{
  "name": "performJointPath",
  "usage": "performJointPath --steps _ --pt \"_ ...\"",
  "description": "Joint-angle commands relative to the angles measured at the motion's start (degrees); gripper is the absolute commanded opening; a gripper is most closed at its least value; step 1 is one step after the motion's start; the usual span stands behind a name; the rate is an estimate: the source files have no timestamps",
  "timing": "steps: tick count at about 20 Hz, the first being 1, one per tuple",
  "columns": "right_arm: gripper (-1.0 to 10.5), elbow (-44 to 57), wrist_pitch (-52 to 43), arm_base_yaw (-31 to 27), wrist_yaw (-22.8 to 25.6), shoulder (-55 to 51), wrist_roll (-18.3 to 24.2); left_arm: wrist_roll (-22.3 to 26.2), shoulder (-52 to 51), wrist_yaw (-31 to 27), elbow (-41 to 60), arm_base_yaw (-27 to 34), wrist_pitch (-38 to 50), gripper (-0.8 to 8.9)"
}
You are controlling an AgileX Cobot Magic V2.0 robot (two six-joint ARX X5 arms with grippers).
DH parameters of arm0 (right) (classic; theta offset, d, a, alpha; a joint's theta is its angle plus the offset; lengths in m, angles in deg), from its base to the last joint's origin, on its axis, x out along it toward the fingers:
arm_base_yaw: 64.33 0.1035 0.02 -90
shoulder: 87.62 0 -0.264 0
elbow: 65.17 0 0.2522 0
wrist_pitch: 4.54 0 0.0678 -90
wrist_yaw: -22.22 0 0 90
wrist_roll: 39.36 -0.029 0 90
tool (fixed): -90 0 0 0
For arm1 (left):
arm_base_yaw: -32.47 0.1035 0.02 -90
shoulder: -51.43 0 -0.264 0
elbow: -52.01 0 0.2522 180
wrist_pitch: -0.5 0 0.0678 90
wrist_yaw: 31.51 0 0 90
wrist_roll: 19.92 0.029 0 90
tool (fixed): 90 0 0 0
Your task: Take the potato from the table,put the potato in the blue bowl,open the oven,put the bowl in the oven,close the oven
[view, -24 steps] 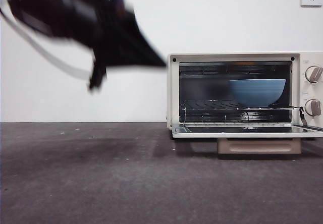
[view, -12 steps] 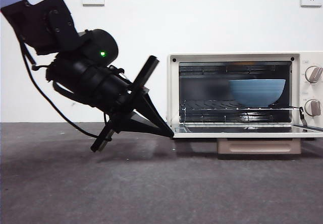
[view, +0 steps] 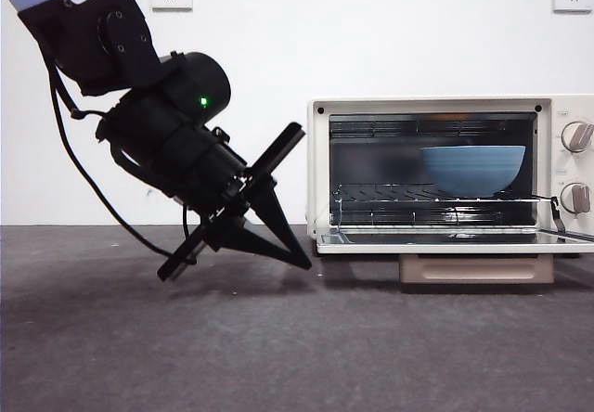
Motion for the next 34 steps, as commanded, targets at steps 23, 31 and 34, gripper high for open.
performJointPath --steps 23,31,34 --pt "-0.1 0.5 1.2 0.1 -0.3 -0.2 0.5 -11.1 2.7 3.8 -0.2 -1.6 12.3 -0.07" --pt "-0.1 0.5 1.3 0.1 -0.9 -0.2 0.1 -15.4 2.7 6.7 -3.3 -1.5 18.0 -0.06" --pt "-0.1 0.5 1.3 0.1 -0.9 -0.2 0.1 -15.4 2.7 6.6 -5.8 -1.0 18.0 -0.06"
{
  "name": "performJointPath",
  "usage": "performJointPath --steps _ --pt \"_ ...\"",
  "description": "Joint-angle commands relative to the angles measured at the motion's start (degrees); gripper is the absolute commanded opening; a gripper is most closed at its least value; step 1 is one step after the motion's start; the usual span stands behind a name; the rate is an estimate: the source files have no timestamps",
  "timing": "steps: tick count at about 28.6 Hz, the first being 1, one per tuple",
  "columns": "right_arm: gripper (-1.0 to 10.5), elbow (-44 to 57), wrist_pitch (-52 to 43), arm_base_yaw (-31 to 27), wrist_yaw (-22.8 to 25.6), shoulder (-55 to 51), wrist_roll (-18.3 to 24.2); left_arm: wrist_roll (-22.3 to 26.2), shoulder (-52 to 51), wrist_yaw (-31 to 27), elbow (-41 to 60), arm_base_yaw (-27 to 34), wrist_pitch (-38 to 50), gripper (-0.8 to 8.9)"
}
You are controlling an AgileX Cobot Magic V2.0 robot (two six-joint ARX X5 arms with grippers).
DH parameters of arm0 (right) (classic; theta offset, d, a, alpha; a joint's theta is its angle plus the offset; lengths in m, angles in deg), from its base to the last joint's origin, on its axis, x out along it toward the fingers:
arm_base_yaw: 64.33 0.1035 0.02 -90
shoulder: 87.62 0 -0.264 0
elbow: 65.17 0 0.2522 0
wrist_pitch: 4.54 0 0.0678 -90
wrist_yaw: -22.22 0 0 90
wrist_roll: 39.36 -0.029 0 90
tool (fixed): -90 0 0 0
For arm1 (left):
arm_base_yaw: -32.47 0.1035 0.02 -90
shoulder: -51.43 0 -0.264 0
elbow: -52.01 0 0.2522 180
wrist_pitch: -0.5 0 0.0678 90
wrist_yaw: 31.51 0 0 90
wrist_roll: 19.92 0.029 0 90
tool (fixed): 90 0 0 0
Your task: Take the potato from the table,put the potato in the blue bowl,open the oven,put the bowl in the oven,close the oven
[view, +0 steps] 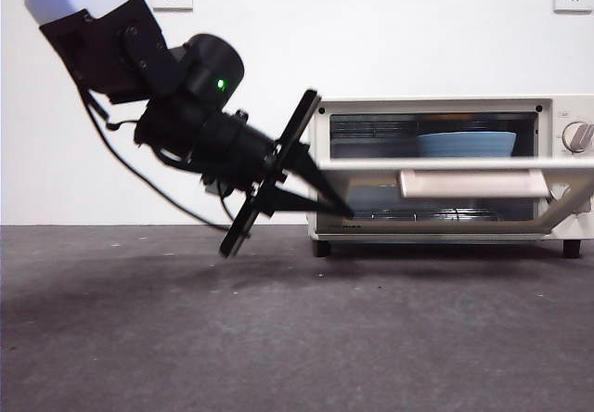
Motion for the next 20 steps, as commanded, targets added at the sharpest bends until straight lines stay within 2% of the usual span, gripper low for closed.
performJointPath --steps 1,10,14,17,20 --pt "-0.1 0.3 1.3 0.1 -0.2 -0.2 0.1 -0.2 0.3 0.7 -3.0 0.2 1.7 -0.06" --pt "-0.1 0.3 1.3 0.1 -0.2 -0.2 -0.5 -1.1 0.3 -3.8 -10.4 2.9 1.7 -0.06" --pt "-0.1 0.3 1.3 0.1 -0.2 -0.2 -0.5 -3.4 0.3 -3.8 -12.5 4.9 1.8 -0.06" --pt "-0.1 0.3 1.3 0.1 -0.2 -0.2 -0.5 -3.3 0.3 -3.0 -13.8 6.4 2.2 -0.07" --pt "-0.1 0.3 1.3 0.1 -0.2 -0.2 -0.4 -3.1 0.0 0.9 -14.7 8.0 2.2 -0.07"
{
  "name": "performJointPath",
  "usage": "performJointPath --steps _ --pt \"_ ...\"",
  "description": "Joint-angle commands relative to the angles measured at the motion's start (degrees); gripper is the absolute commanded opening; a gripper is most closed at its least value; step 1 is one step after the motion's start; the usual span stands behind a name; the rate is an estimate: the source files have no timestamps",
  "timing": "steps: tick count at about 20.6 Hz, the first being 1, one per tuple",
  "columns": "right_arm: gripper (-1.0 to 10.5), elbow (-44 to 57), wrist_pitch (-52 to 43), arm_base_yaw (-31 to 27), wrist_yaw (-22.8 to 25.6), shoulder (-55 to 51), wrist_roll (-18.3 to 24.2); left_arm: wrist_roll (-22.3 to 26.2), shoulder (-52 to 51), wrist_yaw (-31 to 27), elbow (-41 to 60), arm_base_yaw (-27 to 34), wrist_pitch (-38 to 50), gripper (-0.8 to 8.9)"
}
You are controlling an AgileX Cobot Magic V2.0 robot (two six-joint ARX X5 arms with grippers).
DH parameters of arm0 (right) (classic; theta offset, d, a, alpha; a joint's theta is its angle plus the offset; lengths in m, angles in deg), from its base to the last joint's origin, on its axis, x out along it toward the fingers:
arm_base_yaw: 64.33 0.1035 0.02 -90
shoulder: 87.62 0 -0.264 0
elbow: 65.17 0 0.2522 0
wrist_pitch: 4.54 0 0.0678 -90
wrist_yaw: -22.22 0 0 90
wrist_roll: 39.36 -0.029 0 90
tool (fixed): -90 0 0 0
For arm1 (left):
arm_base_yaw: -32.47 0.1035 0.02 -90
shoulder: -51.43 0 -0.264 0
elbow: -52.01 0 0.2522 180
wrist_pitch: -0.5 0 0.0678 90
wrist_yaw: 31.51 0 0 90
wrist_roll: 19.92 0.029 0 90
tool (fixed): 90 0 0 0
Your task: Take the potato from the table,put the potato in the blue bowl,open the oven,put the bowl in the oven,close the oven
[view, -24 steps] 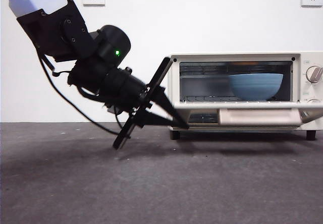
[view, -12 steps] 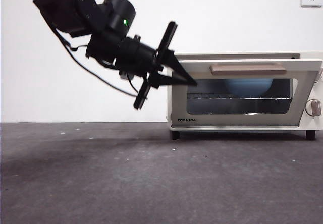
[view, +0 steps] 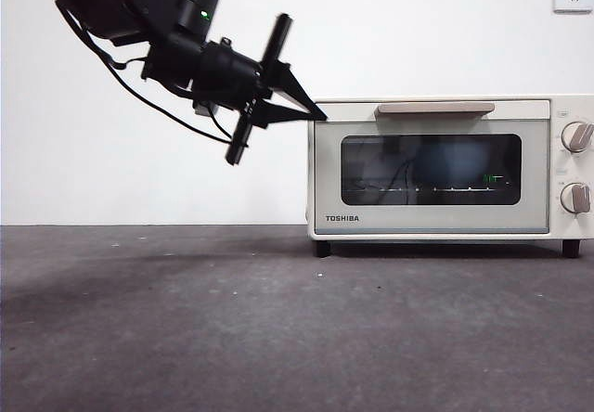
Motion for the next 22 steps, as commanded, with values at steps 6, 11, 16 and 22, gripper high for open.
performJointPath --steps 6,11,16,22 --pt "-0.1 0.3 1.3 0.1 -0.2 -0.2 -0.2 5.1 -4.1 13.3 -0.3 2.4 -1.5 -0.07" --pt "-0.1 0.3 1.3 0.1 -0.2 -0.2 0.2 18.9 -15.3 15.9 -0.3 2.4 -11.4 -0.06" --pt "0.0 0.3 1.3 0.1 0.0 -0.2 0.2 36.1 -30.6 11.7 -0.3 2.4 -25.2 -0.05" --pt "0.0 0.3 1.3 0.1 0.1 -0.1 0.2 51.5 -47.4 0.0 -0.3 2.6 -36.9 -0.05"
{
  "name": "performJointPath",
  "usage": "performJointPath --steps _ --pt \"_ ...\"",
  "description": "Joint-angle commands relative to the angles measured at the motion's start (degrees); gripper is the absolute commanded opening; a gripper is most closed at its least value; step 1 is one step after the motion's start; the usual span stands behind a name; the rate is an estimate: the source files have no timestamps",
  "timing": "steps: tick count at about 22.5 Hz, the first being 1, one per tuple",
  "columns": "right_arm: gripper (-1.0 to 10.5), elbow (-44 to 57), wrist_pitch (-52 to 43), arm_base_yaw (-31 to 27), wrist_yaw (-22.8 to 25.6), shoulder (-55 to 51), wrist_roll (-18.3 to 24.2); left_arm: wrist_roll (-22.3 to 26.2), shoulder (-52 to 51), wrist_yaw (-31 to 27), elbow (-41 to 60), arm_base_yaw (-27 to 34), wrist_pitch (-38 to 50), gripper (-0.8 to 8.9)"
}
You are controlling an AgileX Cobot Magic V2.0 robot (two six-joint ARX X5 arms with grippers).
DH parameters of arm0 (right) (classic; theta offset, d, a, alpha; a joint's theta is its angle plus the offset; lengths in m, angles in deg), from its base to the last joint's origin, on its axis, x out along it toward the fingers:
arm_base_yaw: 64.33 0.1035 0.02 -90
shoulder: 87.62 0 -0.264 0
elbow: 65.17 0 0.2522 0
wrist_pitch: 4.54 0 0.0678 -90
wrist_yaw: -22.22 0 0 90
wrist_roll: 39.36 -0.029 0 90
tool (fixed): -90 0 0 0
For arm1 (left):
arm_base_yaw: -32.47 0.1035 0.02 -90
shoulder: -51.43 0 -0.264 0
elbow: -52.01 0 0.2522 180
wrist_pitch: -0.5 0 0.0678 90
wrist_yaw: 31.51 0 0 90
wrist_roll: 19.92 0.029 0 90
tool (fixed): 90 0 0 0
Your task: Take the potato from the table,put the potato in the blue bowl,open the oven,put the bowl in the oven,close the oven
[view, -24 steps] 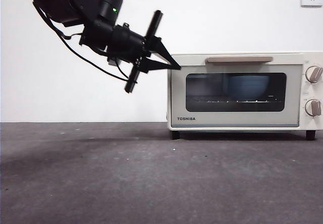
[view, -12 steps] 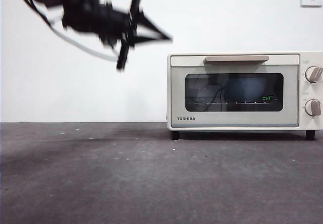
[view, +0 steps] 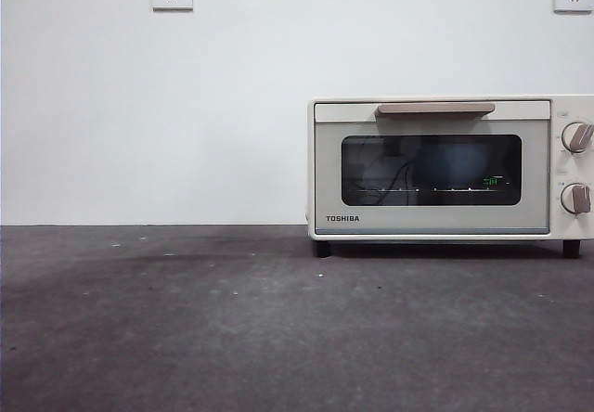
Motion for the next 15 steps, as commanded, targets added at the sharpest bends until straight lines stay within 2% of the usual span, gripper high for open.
performJointPath --steps 1,4,7,15 --pt "0.0 0.3 1.2 0.1 0.0 0.0 0.2 12.3 -7.3 -7.4 0.0 0.2 -2.9 -0.05" --pt "0.0 0.3 1.2 0.1 0.0 0.2 0.2 17.9 -13.8 -18.6 0.0 0.2 -4.6 -0.05" --pt "0.0 0.3 1.2 0.1 0.0 0.8 0.2 19.1 -18.7 -25.3 0.0 0.2 -5.3 -0.04" --pt "0.0 0.3 1.2 0.1 0.0 3.8 0.2 19.2 -23.5 -26.5 0.0 0.2 -5.6 -0.04"
